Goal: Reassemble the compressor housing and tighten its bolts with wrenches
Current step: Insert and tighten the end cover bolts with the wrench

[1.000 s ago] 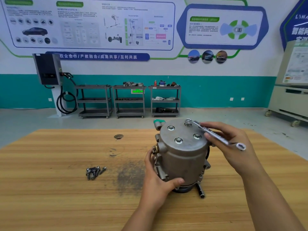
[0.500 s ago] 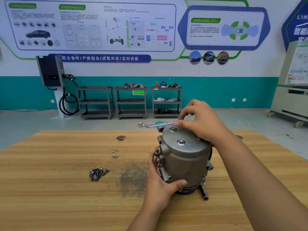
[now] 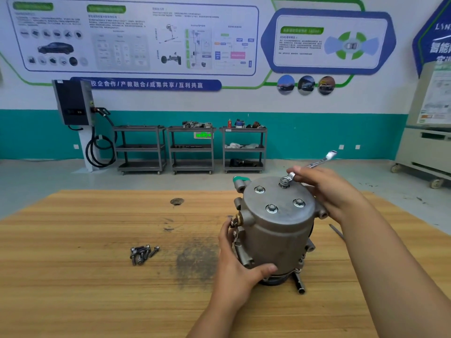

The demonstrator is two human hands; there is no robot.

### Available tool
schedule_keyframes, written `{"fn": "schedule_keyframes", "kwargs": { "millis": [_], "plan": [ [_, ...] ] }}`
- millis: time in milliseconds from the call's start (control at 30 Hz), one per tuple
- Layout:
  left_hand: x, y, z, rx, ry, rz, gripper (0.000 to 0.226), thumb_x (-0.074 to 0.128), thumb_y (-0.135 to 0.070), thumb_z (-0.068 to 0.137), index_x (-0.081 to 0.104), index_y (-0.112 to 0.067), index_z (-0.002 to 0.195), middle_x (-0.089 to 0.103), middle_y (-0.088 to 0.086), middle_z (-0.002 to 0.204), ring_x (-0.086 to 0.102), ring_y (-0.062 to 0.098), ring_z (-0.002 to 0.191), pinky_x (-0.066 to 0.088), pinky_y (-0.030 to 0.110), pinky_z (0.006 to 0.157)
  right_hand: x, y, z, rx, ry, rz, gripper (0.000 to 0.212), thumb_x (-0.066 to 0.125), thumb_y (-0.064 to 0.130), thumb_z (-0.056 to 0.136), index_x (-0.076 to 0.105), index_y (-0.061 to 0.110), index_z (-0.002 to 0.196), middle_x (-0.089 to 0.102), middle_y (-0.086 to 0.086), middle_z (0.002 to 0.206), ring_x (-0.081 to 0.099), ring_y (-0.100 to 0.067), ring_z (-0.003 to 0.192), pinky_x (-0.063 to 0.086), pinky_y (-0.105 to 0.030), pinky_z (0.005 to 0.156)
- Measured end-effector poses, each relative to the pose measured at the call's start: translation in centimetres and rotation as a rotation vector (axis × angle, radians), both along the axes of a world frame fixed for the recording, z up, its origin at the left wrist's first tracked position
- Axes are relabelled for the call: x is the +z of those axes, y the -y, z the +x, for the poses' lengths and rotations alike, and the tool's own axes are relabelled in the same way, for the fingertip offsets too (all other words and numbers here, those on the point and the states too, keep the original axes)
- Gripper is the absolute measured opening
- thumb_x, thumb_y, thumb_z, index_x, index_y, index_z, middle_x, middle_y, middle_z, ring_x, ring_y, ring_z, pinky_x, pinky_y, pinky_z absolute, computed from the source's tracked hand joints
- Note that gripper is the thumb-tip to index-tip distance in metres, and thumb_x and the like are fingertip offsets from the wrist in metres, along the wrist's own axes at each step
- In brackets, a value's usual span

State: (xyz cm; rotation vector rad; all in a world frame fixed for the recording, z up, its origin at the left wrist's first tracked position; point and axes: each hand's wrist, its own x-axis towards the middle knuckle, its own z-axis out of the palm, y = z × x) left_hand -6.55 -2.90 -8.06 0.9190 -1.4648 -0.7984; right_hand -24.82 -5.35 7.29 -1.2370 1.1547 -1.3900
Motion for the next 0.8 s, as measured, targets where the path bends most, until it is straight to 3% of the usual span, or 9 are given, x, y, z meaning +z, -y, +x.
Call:
{"fn": "schedule_keyframes", "kwargs": {
  "millis": [133,233,400,500,633,800],
  "plan": [
    [0.1,0.0,0.1,-0.007,0.012,-0.005,0.111,0.085,-0.050,0.040,0.015,-0.058,0.125,0.033,-0.033,0.132,0.034,-0.023,0.118,0.032,-0.001,0.090,-2.0,-0.9,-1.1,0.078,0.273,-0.154,0.017,0.061,0.016,0.082,0.069,0.015,0.097,0.072,-0.006,0.098,0.069,-0.019,0.085,0.055,-0.024,0.053],
    [0.1,-0.1,0.2,-0.002,0.013,-0.007,0.109,0.086,-0.048,0.041,0.015,-0.059,0.123,0.030,-0.036,0.128,0.031,-0.033,0.110,0.028,-0.007,0.083,-3.4,-1.9,-1.2,0.037,0.332,-0.318,0.022,0.061,0.014,0.076,0.070,0.017,0.095,0.073,-0.002,0.096,0.068,-0.016,0.093,0.055,-0.022,0.064],
    [0.2,-0.3,0.2,0.033,0.040,-0.009,0.108,0.083,-0.058,0.038,0.009,-0.073,0.115,0.029,-0.039,0.127,0.028,-0.035,0.108,0.027,-0.008,0.080,-5.1,-4.7,-0.8,-0.232,-0.262,-0.574,0.038,0.063,0.003,0.085,0.073,0.040,0.090,0.072,0.013,0.089,0.063,-0.001,0.083,0.049,-0.018,0.067],
    [0.1,-0.2,0.1,0.048,0.049,-0.023,0.109,0.084,-0.058,0.038,0.009,-0.074,0.116,0.031,-0.036,0.129,0.031,-0.031,0.111,0.028,-0.007,0.082,-4.4,-5.7,0.4,-0.264,-0.565,-0.761,0.035,0.066,0.004,0.081,0.068,0.036,0.095,0.068,0.014,0.096,0.058,-0.008,0.096,0.042,-0.011,0.081],
    [0.1,-0.2,0.1,0.049,0.048,-0.013,0.110,0.084,-0.059,0.038,0.008,-0.075,0.116,0.035,-0.033,0.131,0.034,-0.025,0.115,0.032,-0.003,0.085,-2.0,-5.3,1.7,-0.266,-0.824,-0.748,0.023,0.071,0.014,0.079,0.070,0.030,0.095,0.062,0.013,0.096,0.047,-0.010,0.100,0.027,-0.003,0.086],
    [0.0,-0.1,0.3,0.046,0.047,-0.014,0.108,0.086,-0.052,0.043,0.008,-0.077,0.113,0.032,-0.034,0.130,0.032,-0.032,0.110,0.030,-0.007,0.080,0.9,-3.2,3.2,-0.189,-1.002,-0.628,0.008,0.072,0.028,0.079,0.070,0.029,0.088,0.055,0.012,0.095,0.040,-0.013,0.105,0.028,-0.025,0.086]
  ]
}}
